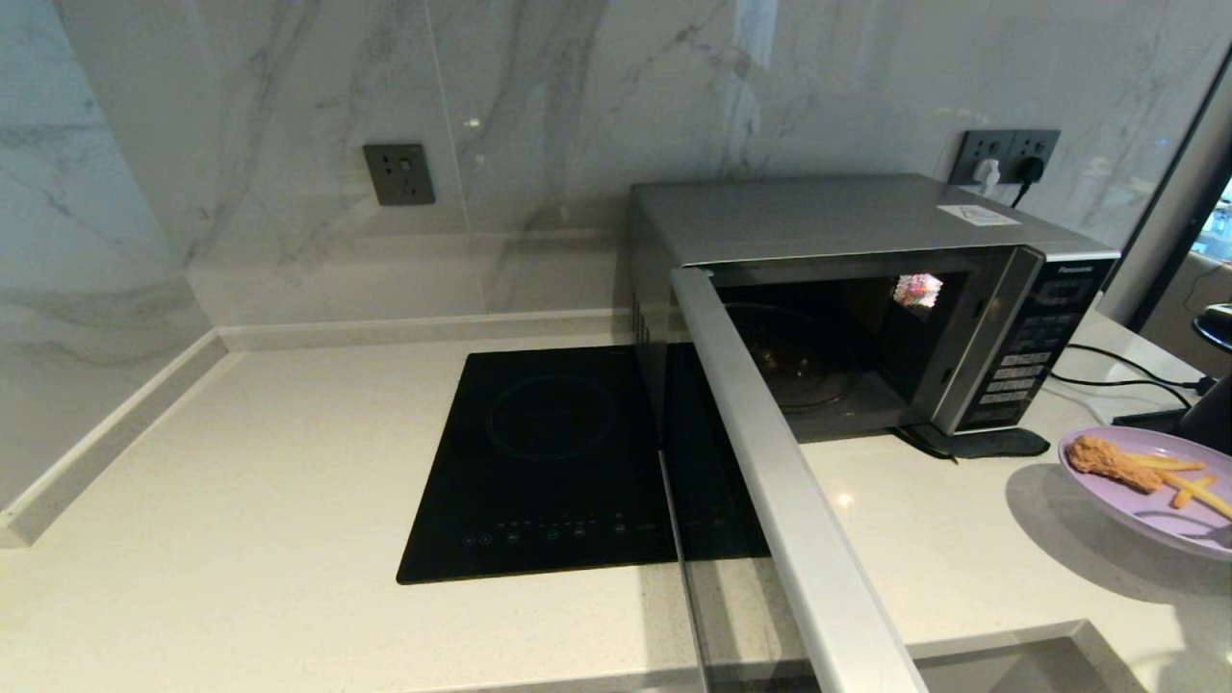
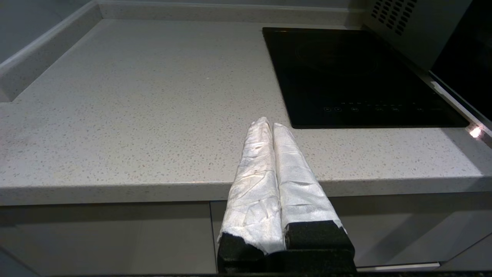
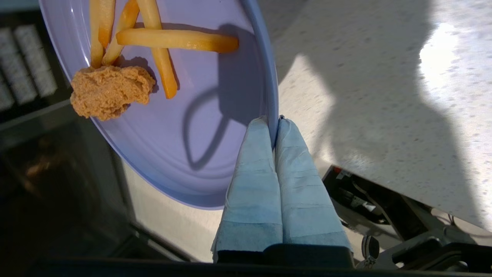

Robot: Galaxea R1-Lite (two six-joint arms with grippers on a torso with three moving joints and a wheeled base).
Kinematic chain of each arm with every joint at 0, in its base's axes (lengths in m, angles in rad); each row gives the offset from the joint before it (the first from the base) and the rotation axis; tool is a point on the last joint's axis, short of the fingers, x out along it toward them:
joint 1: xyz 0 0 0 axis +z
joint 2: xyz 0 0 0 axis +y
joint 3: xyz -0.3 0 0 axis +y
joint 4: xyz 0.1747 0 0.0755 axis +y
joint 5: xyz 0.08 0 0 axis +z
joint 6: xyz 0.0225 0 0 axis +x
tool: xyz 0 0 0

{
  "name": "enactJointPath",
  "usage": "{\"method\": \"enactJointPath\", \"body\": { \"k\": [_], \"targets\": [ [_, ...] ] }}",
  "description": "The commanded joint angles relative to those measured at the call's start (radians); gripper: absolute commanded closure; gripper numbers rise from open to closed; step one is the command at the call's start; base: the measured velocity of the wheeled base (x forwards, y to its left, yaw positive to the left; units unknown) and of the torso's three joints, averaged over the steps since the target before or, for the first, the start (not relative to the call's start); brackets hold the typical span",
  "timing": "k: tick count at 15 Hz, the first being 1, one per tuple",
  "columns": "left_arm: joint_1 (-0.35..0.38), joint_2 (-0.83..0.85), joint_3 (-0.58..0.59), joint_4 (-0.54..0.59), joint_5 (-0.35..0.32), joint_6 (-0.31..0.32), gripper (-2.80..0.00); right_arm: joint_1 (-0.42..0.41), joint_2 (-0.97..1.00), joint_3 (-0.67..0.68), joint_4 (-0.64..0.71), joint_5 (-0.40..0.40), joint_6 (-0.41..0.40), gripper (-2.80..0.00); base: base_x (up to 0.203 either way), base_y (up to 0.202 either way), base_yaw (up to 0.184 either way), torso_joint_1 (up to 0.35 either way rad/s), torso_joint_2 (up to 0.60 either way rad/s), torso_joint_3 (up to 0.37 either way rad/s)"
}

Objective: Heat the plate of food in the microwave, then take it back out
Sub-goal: Put the plate in the microwave oven

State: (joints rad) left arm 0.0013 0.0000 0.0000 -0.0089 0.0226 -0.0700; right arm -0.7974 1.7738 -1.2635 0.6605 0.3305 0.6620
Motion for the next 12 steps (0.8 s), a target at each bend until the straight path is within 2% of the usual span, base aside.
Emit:
{"method": "enactJointPath", "body": {
  "k": [1,4,6,12],
  "targets": [
    [0.000,0.002,0.000,0.000,0.000,-0.001,0.00,0.003,-0.059,0.005,0.006,0.045,-0.032,0.00,0.000,0.000,0.000,0.000,0.00,0.000],
    [0.000,0.002,0.000,0.000,0.000,-0.002,0.00,0.024,-0.091,0.006,0.008,0.108,-0.067,0.00,0.000,0.000,0.000,0.000,0.00,0.000],
    [0.000,0.002,0.000,0.000,0.000,-0.001,0.00,0.067,-0.104,0.006,0.012,0.112,-0.071,0.00,0.000,0.000,0.000,0.000,0.00,0.000],
    [0.000,0.002,0.000,0.000,0.000,-0.001,0.00,0.276,-0.161,0.007,0.017,0.130,-0.033,0.00,0.000,0.000,0.000,0.000,0.00,0.000]
  ]
}}
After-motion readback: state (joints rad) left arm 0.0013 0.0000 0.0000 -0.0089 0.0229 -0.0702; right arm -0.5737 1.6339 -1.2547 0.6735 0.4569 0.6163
